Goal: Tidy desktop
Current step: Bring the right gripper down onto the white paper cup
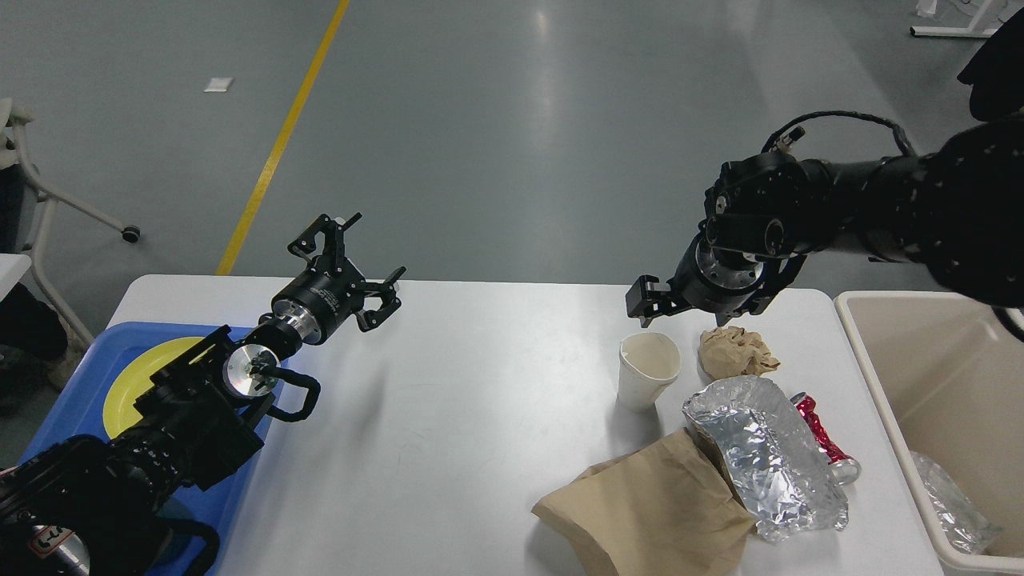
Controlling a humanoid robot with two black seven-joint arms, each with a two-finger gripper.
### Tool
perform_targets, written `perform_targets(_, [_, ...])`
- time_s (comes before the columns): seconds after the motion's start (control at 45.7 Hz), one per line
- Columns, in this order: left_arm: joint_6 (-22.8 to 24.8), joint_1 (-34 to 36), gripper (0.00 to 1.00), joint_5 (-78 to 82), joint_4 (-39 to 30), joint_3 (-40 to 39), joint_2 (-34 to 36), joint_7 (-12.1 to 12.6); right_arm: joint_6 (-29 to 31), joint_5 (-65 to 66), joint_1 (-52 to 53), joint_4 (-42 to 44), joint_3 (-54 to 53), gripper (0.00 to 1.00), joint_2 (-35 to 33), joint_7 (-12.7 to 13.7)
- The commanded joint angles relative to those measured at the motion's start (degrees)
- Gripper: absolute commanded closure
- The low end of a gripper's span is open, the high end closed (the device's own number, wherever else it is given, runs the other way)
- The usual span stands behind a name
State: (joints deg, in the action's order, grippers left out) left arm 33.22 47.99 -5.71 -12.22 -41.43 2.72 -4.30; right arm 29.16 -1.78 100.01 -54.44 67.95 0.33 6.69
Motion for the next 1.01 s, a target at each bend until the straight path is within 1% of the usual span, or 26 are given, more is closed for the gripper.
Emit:
perform_targets(0.0, [0.0, 0.0, 0.03, 0.0, 0.0, 0.0, 0.0, 0.0, -0.7, -0.2, -4.0, 3.6, 0.0, 0.00, 0.0, 0.0])
perform_targets(0.088, [0.0, 0.0, 0.03, 0.0, 0.0, 0.0, 0.0, 0.0, -0.9, -0.2, -6.6, 5.1, -0.2, 0.00, 0.0, 0.0])
perform_targets(0.285, [0.0, 0.0, 0.03, 0.0, 0.0, 0.0, 0.0, 0.0, -3.3, -0.2, -11.7, 8.7, -1.5, 0.00, 0.2, 0.0])
perform_targets(0.525, [0.0, 0.0, 0.03, 0.0, 0.0, -0.1, 0.0, 0.0, -4.0, -0.3, -16.8, 13.3, -1.9, 0.00, 2.3, 0.0])
perform_targets(0.657, [0.0, 0.0, 0.03, 0.0, 0.0, 0.0, 0.0, 0.0, -8.2, -0.7, -19.3, 14.1, -2.9, 0.00, 2.6, 0.0])
perform_targets(0.744, [0.0, 0.0, 0.03, 0.0, 0.0, -0.1, 0.0, 0.0, -9.8, -0.6, -20.1, 14.1, -3.0, 0.01, 2.7, 0.0])
perform_targets(0.788, [0.0, 0.0, 0.03, 0.0, 0.0, 0.0, 0.0, 0.0, -9.9, -0.2, -20.1, 14.0, -2.9, 0.07, 2.7, 0.0])
perform_targets(0.832, [0.0, 0.0, 0.03, 0.0, 0.0, 0.0, 0.0, 0.0, -9.9, -0.2, -20.0, 14.0, -2.9, 0.16, 2.7, 0.0])
perform_targets(0.876, [0.0, 0.0, 0.03, 0.0, 0.0, -0.1, 0.0, 0.0, -9.9, -0.2, -20.0, 13.9, -2.8, 0.28, 2.7, 0.1])
perform_targets(0.897, [0.0, 0.0, 0.03, 0.0, 0.0, -0.1, 0.0, 0.0, -9.9, -0.2, -20.0, 13.8, -2.8, 0.37, 2.6, 0.1])
perform_targets(0.985, [0.0, 0.0, 0.03, 0.0, 0.0, -0.1, 0.0, 0.0, -9.9, -0.2, -19.9, 13.6, -2.8, 0.59, 2.6, 0.1])
